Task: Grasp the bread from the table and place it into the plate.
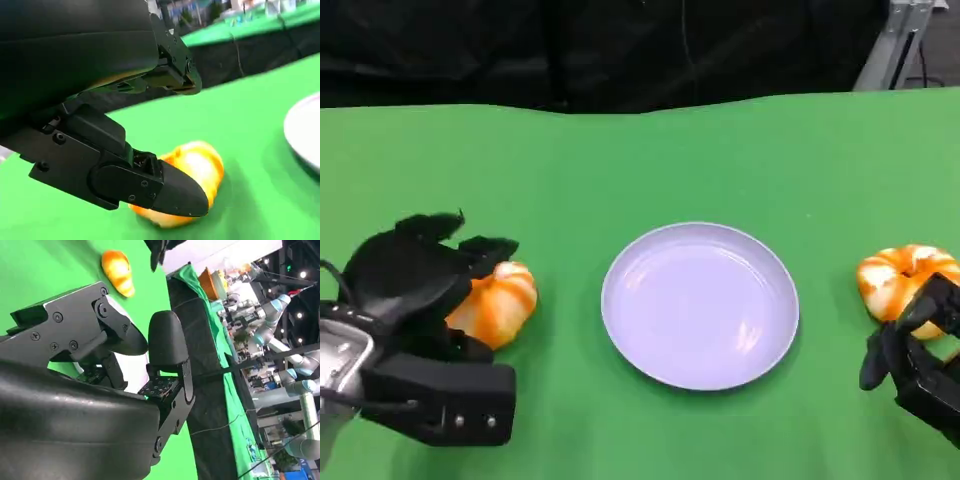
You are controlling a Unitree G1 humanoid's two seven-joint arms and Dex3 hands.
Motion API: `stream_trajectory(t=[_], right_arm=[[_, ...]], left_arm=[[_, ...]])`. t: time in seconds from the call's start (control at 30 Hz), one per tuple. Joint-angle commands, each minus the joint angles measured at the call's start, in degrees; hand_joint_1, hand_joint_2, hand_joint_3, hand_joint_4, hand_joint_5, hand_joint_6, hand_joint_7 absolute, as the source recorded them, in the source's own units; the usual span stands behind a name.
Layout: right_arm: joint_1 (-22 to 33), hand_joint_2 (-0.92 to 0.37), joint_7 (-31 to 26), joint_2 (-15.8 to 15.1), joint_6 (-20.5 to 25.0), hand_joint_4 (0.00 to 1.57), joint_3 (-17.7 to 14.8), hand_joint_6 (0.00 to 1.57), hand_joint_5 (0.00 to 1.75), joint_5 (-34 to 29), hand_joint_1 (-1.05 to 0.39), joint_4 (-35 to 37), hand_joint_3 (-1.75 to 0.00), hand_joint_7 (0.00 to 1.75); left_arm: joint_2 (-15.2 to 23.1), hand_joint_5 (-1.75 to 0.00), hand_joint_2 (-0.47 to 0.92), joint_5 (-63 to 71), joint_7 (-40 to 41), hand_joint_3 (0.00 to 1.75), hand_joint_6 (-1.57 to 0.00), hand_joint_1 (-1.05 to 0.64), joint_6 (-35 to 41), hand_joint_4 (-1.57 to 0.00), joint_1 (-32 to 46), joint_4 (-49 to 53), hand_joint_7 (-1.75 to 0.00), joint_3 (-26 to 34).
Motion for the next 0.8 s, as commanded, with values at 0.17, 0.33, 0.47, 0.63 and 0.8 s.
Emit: stream_trajectory(t=[0.17, 0.33, 0.47, 0.63, 0.8], right_arm=[[-0.07, -0.64, 0.15, -0.52, -1.1, 0.78, -0.21, 0.69, 1.75, -0.28, -0.08, 0.36, -1.11, 1.57], [-0.06, -0.63, 0.21, -0.61, -0.63, 0.78, -0.46, 0.7, 1.75, 0.24, -0.08, 0.23, -1.09, 1.57], [-0.08, -0.63, 0.29, -0.59, -0.42, 0.78, -0.61, 0.7, 1.75, 0.57, -0.08, 0.25, -1.09, 1.56], [0.04, -0.62, 0.11, -0.48, -0.26, 0.78, -0.58, 0.71, 1.75, 0.57, -0.09, 0.04, -1.09, 1.55], [-0.01, -0.62, 0.22, -0.51, -0.57, 0.78, -0.55, 0.71, 1.75, 0.44, -0.09, 0.15, -1.1, 1.55]], left_arm=[[-0.57, -0.01, 0.92, -3.4, 1.79, 0.34, -0.39, -1.05, 2.03, -0.29, -6.38, 11.81, 0.0, -5.59], [-1.43, -0.01, 0.92, -5.27, 3.27, 0.4, -0.39, -1.05, 2.13, -0.31, -9.75, 18.6, 0.0, -7.92], [-2.26, -0.01, 0.92, -6.98, 3.56, 0.42, -0.38, -1.05, 2.11, -0.31, -12.35, 23.66, 0.0, -9.47], [-3.09, -0.02, 0.92, -8.32, 5.22, 0.43, -0.38, -1.04, 1.28, -0.34, -14.68, 28.98, 0.0, -11.33], [-3.65, -0.03, 0.92, -9.24, 7.05, 0.44, -0.42, -0.98, 0.53, -0.39, -16.01, 32.72, -0.02, -13.14]])
